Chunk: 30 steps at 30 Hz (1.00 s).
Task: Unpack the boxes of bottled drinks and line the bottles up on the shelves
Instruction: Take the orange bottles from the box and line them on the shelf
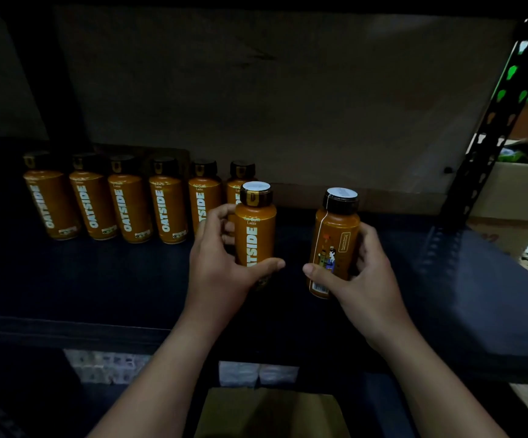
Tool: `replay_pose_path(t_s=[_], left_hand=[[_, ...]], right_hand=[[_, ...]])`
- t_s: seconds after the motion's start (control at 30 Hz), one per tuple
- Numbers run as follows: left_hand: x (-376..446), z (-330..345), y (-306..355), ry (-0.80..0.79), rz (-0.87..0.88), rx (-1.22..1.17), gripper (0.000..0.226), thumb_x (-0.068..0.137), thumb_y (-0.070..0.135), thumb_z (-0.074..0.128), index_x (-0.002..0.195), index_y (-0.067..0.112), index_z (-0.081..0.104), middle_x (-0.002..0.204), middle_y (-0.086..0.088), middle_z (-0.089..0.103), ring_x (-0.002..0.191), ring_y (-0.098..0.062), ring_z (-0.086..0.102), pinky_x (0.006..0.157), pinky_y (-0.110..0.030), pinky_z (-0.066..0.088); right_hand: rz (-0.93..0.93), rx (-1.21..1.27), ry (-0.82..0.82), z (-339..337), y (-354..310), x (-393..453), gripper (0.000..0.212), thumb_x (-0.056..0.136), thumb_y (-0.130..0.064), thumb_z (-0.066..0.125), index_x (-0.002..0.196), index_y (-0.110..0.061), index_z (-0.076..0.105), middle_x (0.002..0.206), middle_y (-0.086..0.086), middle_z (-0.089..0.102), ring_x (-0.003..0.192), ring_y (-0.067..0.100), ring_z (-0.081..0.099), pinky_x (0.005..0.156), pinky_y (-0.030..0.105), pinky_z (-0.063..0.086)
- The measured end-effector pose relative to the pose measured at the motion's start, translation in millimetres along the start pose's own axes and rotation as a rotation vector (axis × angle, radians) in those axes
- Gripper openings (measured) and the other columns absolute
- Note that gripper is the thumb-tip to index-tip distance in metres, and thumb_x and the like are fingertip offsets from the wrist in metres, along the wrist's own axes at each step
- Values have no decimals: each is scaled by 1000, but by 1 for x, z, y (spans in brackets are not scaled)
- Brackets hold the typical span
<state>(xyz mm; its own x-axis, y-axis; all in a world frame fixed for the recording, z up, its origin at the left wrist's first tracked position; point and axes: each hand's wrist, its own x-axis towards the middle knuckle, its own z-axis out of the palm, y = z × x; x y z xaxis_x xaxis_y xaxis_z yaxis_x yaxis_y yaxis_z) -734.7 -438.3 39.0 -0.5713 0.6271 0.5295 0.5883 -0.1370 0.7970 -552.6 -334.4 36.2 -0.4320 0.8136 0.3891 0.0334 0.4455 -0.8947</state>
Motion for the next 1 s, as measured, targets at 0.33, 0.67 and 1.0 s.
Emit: replay_pose_path(t_s=[0.33, 0.67, 1.0], left_hand=[[-2, 2, -2, 45, 59, 22, 91, 58, 40, 95, 130, 39, 40, 125, 9, 51, 105, 4, 53, 76, -5, 46], [-1, 2, -1, 24, 58, 13, 89, 60, 35, 96, 127, 40, 37, 125, 9, 49, 102, 21, 47, 76, 1, 42], [-1, 2, 1, 22, 49, 31, 90, 60, 37, 95, 128, 41, 37, 127, 9, 50, 105, 10, 52, 73, -6, 46]], right_hand=[[17, -255, 65, 4, -3, -2, 105, 59, -43, 94, 144, -38, 33, 138, -12, 42, 126, 7, 45, 95, 25, 47], [85, -136, -25, 1, -5, 0, 82, 75, -17, 85, 137, -41, 37, 121, -22, 55, 109, -4, 57, 95, 29, 53], [104, -119, 1, 0, -6, -1, 84, 77, -18, 85, 137, -44, 32, 114, -25, 51, 96, -19, 54, 67, 4, 46]])
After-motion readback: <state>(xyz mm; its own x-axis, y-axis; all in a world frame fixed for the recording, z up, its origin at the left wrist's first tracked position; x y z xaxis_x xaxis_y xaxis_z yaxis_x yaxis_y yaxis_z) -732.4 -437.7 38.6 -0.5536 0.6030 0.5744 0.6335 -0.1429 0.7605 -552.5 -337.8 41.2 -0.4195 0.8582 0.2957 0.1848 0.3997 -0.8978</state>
